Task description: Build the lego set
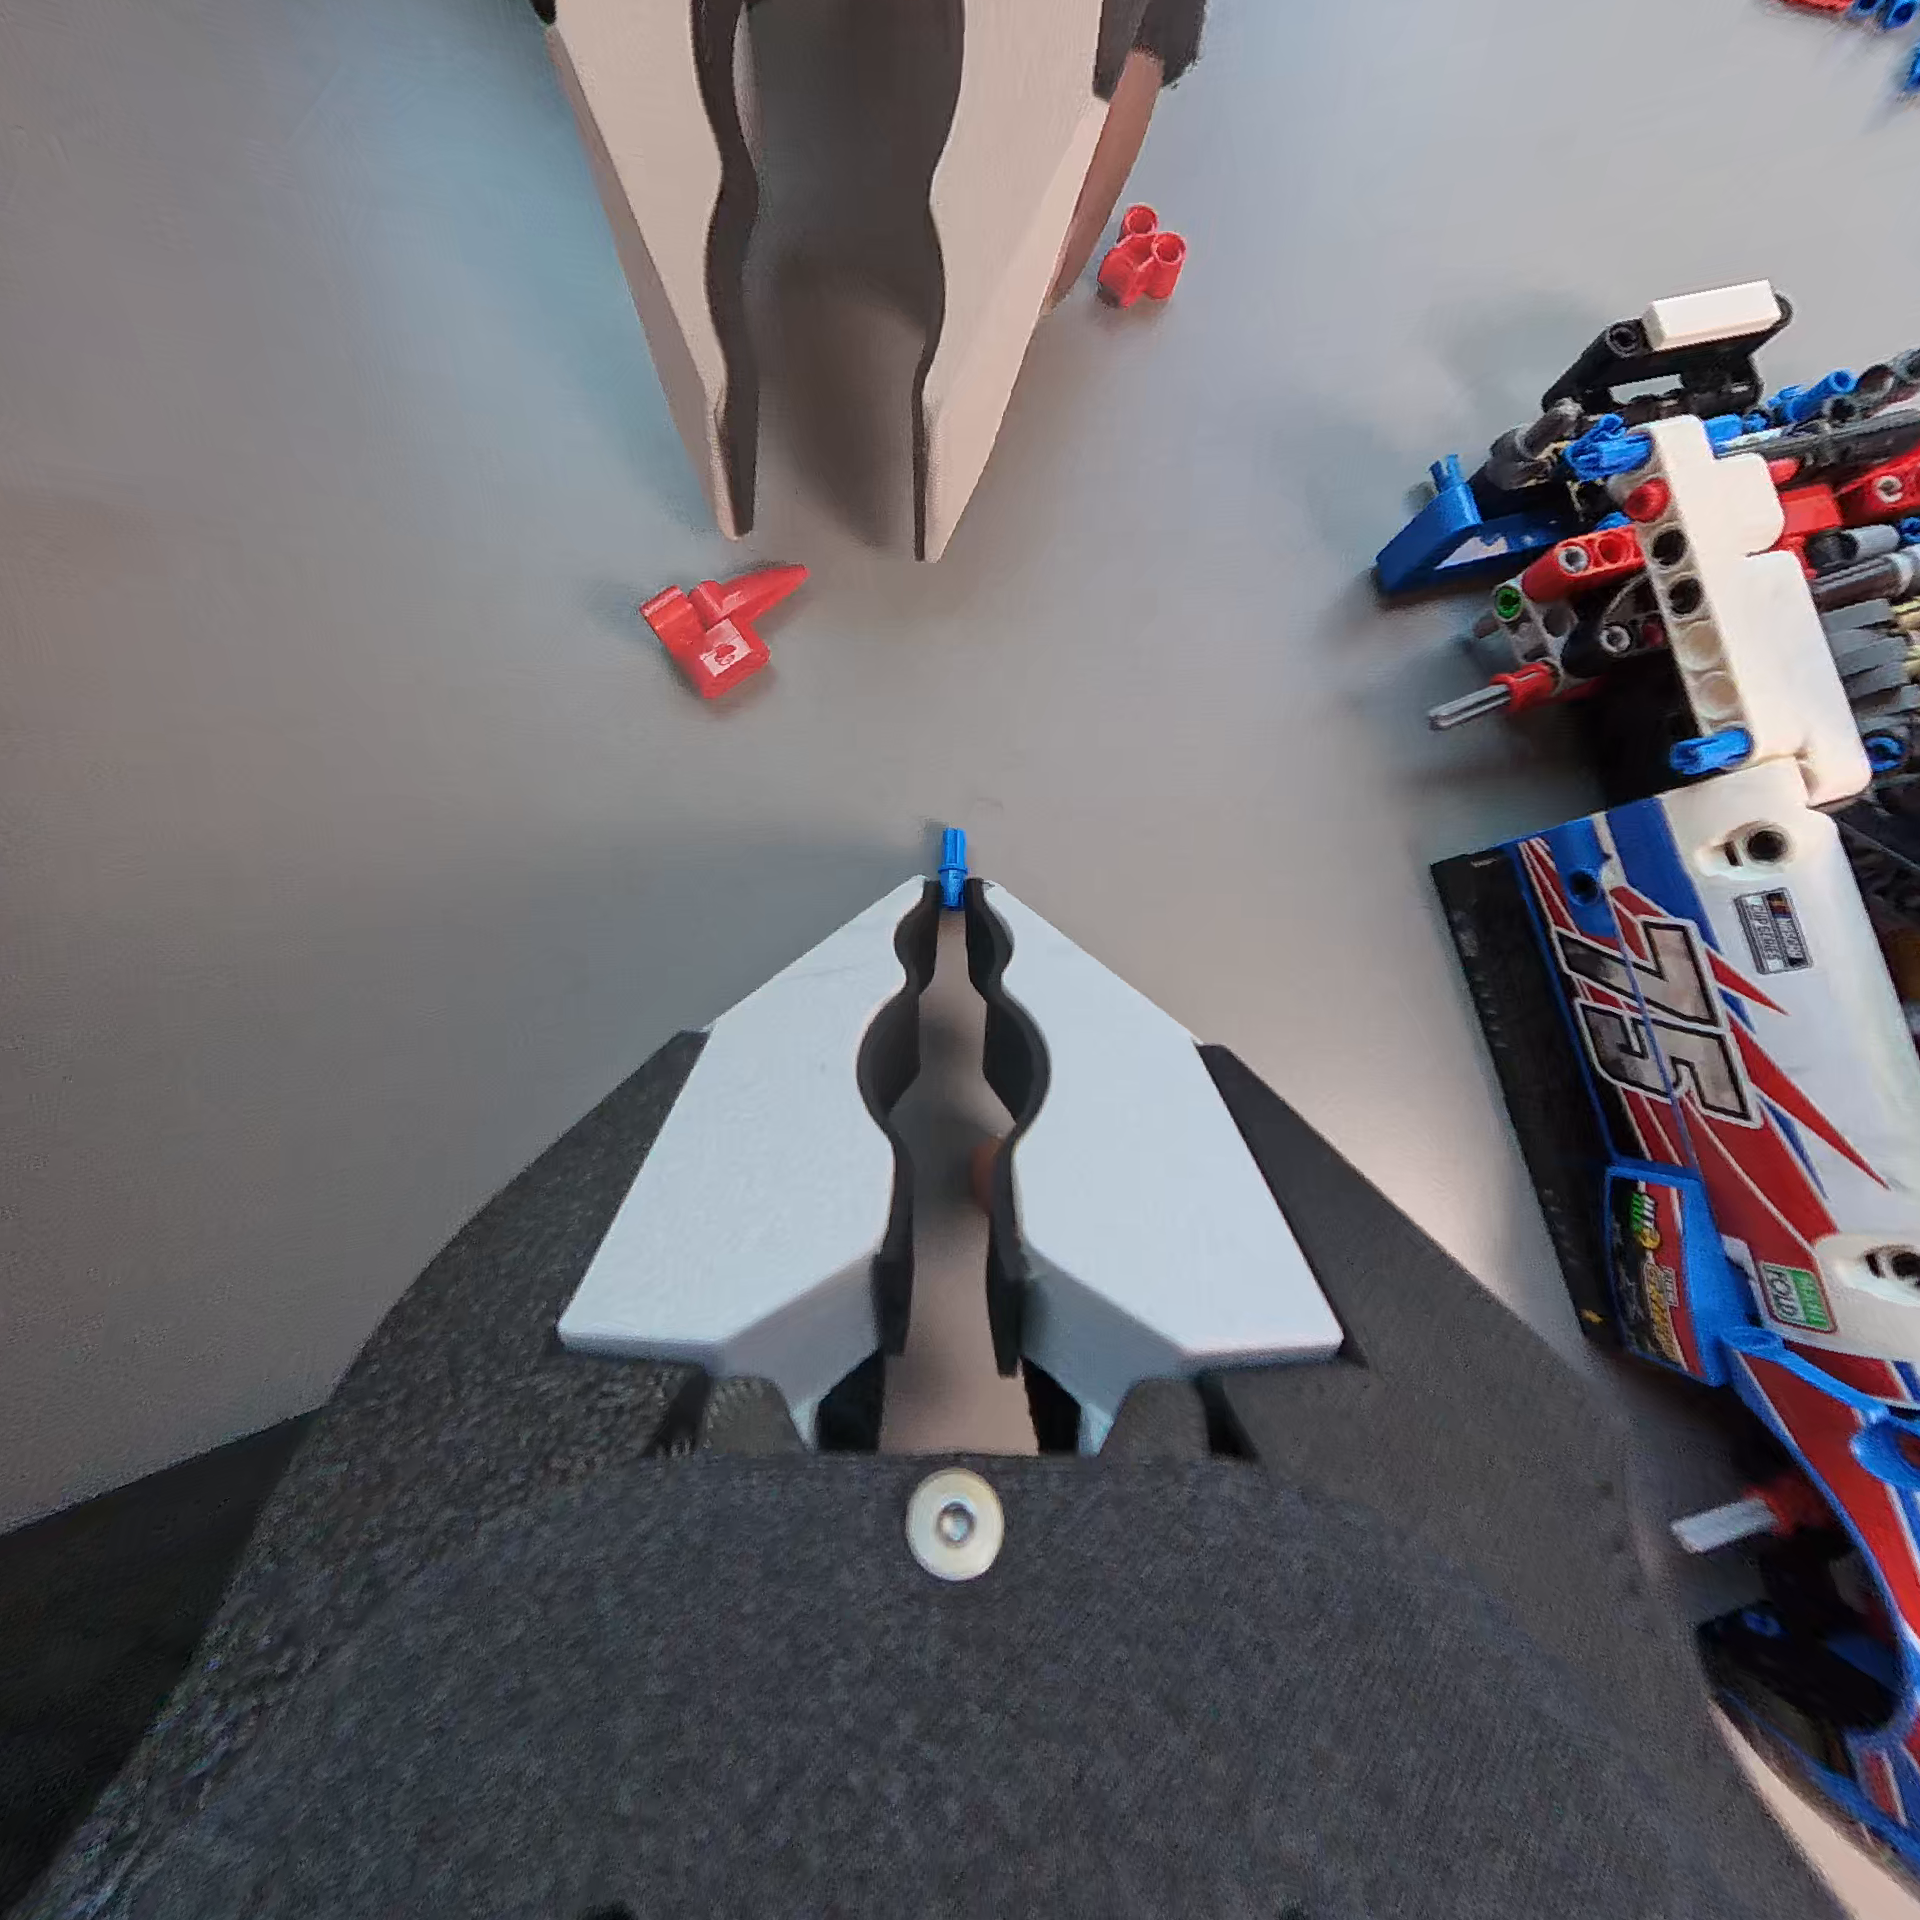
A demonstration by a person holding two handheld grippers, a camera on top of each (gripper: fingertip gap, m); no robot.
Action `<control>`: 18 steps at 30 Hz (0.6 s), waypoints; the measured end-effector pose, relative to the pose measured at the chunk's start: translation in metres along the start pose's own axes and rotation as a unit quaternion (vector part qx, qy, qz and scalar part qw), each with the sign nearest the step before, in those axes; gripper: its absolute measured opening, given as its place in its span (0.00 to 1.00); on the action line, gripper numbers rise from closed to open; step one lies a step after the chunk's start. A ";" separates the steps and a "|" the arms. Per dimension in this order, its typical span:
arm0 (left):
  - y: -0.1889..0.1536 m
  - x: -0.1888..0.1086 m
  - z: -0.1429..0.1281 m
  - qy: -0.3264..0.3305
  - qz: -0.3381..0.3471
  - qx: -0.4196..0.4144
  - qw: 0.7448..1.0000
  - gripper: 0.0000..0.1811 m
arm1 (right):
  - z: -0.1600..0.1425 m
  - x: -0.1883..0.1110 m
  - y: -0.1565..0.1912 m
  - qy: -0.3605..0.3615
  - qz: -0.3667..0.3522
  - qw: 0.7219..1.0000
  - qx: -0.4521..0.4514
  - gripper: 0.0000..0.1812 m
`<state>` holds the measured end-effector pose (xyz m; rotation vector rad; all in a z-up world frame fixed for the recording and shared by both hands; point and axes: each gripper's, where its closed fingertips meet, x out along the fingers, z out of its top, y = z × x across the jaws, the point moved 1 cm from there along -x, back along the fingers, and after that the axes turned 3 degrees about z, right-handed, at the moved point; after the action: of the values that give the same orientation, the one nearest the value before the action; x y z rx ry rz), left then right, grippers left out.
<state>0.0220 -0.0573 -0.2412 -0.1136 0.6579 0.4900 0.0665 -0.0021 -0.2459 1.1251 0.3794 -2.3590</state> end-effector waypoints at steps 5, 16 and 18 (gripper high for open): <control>-0.010 0.006 0.001 0.012 -0.011 0.025 1.000 0.18 | 0.001 0.001 0.000 0.009 -0.011 1.000 -0.004 0.02; -0.016 0.014 0.006 0.024 -0.020 0.026 0.999 0.06 | 0.002 0.002 0.001 0.005 -0.026 1.000 -0.015 0.02; -0.017 0.013 0.007 0.025 -0.030 0.008 0.999 0.06 | 0.001 0.001 0.001 0.010 -0.028 0.999 -0.017 0.02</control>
<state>0.0426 -0.0653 -0.2446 -0.1306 0.7060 0.4255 0.0657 -0.0043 -0.2461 1.1360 0.4613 -2.3822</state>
